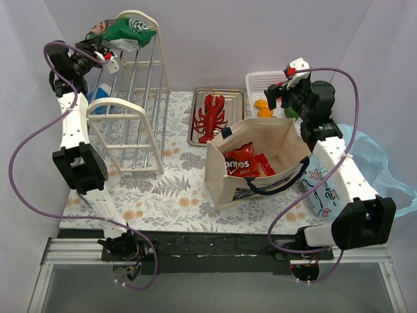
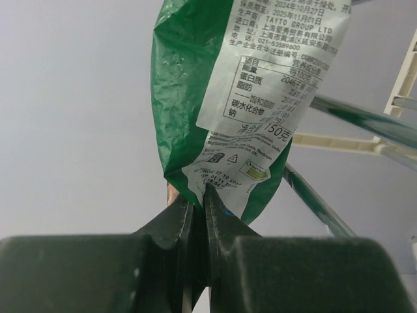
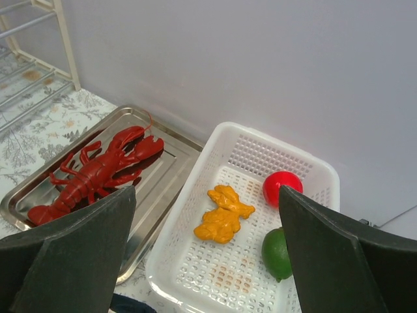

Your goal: Untie the knot of the grocery bags and take out the mixed food

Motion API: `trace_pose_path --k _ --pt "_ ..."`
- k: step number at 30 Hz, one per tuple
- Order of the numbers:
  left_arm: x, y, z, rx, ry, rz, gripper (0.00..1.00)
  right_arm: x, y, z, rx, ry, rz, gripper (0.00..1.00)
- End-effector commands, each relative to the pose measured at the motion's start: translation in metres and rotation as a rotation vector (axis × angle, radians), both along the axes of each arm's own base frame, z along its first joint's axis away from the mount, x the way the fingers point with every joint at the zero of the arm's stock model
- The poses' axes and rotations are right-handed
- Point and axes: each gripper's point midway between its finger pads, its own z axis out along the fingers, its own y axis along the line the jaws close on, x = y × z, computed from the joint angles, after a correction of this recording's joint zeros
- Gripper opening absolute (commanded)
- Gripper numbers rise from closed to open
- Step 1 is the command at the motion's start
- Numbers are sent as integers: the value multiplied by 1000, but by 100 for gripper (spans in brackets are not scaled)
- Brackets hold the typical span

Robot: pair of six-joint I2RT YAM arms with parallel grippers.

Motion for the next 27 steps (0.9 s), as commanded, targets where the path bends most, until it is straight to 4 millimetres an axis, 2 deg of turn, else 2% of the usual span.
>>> trace_pose_path --k 1,2,4,5,8,9,10,11,13,15,16,18,20,21,23,25,27 --pt "-22 -19 31 114 -133 -33 9 -6 -4 7 -1 -29 -1 96" --pt "-26 -20 41 135 -181 -31 9 -7 -3 5 -1 -26 2 96" --pt "-26 -19 41 132 -203 -33 0 -8 -3 2 -2 -22 2 96" --pt "-29 -21 54 131 -260 -33 0 -8 -4 1 -1 -18 0 96" --pt "-30 -21 63 115 -283 -33 0 -10 -3 -2 -3 -10 6 96" --pt "-30 -20 62 118 -287 -31 4 -11 -3 -2 -4 -11 8 96" --pt "-30 -21 61 132 -293 -33 14 -11 -3 -2 -4 -10 8 96" --pt "-31 -23 60 138 -291 -40 15 -11 -2 -3 -6 -9 11 96" --pt "-36 -25 61 138 -286 -52 12 -11 -4 -5 -8 -6 6 96" --pt "-38 -31 49 148 -280 -82 0 -11 -4 -6 -8 -3 8 96" --pt "-45 -35 54 149 -304 -92 0 -11 -3 -7 -8 -3 9 96" --pt "-47 -38 51 134 -318 -99 0 -11 -3 -7 -7 -3 11 96" --pt "-54 -40 59 146 -366 -96 0 -11 -3 -8 -6 0 12 96" --pt "-53 -41 49 142 -363 -101 0 -11 -4 -8 -6 0 11 96" --pt "-60 -45 49 162 -399 -114 0 -10 -3 -9 -6 1 11 96" --pt "-60 -48 40 188 -387 -127 9 -10 -2 -9 -5 2 15 96" --pt "-60 -51 33 204 -358 -132 26 -10 -3 -10 -5 2 15 96"
